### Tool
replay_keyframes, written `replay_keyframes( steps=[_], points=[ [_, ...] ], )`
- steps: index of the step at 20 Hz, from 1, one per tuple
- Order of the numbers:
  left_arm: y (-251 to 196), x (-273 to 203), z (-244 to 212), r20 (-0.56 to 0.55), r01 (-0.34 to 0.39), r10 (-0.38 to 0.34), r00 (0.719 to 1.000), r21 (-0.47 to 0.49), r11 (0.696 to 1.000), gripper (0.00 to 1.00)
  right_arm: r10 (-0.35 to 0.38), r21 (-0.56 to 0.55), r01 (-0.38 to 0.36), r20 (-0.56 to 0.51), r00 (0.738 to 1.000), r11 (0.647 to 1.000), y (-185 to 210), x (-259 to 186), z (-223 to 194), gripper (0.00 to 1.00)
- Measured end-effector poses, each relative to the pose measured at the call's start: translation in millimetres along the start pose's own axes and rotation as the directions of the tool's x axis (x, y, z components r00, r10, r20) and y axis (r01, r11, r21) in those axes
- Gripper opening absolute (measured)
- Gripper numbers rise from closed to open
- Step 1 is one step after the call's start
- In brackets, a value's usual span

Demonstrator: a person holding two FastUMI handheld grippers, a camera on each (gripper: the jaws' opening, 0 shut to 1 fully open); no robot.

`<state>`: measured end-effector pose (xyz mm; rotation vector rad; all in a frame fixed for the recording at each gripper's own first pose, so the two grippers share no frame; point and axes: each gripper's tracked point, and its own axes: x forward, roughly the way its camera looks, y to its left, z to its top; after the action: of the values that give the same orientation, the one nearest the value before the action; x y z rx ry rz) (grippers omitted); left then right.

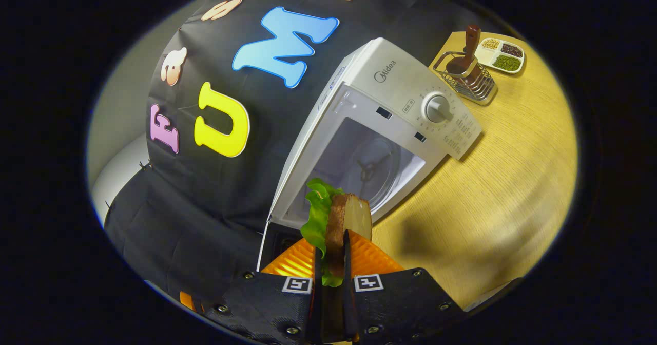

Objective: Open the microwave oven with the left hand, put the food in, and close the microwave oven.

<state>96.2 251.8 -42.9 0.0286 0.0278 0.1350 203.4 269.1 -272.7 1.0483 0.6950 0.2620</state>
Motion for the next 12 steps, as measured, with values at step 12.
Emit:
replay_keyframes(
  steps=[12],
  points=[
    [45.6,0.3,-24.7,-0.087,-0.071,0.075,0.993,0.049,0.996,1.0,0.03,-0.001,-0.03,0.191,0.981,1.0,-16.8,109.1,31.2,0.15]
  ],
)
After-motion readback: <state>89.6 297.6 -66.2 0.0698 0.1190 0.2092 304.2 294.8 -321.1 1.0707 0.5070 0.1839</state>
